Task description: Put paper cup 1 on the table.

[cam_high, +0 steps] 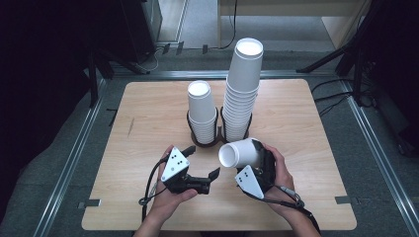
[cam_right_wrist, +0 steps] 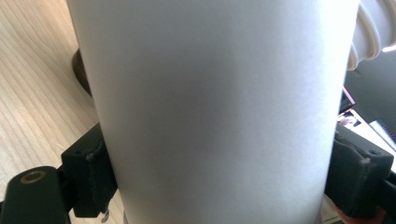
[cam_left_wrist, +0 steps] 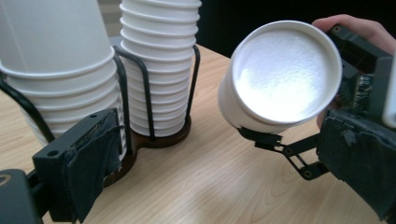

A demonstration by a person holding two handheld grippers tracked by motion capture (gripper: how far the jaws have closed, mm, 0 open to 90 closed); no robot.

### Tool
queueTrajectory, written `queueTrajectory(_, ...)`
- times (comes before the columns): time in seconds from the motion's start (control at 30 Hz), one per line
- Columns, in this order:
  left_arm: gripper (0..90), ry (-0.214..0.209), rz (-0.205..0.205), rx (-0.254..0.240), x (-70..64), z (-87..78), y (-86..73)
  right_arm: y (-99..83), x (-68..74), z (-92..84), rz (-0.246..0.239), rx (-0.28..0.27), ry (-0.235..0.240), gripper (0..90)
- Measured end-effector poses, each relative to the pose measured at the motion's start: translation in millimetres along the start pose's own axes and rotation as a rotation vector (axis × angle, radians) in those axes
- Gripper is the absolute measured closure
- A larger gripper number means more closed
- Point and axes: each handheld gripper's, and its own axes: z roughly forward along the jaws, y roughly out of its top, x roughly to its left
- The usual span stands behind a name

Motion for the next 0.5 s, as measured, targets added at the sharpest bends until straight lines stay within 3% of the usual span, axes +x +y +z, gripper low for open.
queueTrajectory(0.13,0.2,-0.027,0.006,0.007,-2.5,1.5,-0.4,0.3,2.4,-0.5,-0.045,-0.016,-0.013,13.2)
queueTrajectory(0.5,0.6,-0.077,0.045,0.038,-11.8,7.1,-2.8,3.6,8.9,-2.6,-0.100,-0.046,0.013,13.5)
